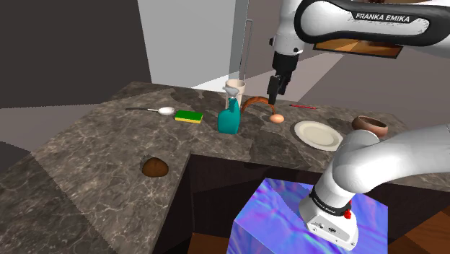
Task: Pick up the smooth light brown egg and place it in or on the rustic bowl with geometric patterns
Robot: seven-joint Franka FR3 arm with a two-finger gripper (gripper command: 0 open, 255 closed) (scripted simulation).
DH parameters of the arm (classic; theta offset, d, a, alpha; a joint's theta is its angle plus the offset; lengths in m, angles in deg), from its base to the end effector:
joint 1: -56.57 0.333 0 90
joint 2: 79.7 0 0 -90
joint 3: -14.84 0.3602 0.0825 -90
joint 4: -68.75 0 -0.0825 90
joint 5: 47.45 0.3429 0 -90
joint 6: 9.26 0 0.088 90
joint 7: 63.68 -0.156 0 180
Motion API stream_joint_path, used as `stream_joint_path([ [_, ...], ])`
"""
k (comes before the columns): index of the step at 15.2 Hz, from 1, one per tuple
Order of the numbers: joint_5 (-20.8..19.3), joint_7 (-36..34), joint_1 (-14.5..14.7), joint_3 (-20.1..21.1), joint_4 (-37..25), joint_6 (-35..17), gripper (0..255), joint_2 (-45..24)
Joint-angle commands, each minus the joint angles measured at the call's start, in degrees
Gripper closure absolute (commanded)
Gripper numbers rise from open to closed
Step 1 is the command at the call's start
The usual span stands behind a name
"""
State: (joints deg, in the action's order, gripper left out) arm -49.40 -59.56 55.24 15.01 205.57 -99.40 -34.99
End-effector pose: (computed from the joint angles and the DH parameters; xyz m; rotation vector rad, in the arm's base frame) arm 0.2334 -0.0098 0.5580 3.1056 0.0799 -0.0560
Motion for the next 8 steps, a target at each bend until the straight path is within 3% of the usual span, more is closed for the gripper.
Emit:
stream_joint_path([
  [1, 0.0, 0.0, 0.0, 0.0, 0.0, 0.0, 0, 0.0],
  [8, -5.67, 7.31, -2.66, -6.31, 4.0, -8.18, 0, -6.19],
])
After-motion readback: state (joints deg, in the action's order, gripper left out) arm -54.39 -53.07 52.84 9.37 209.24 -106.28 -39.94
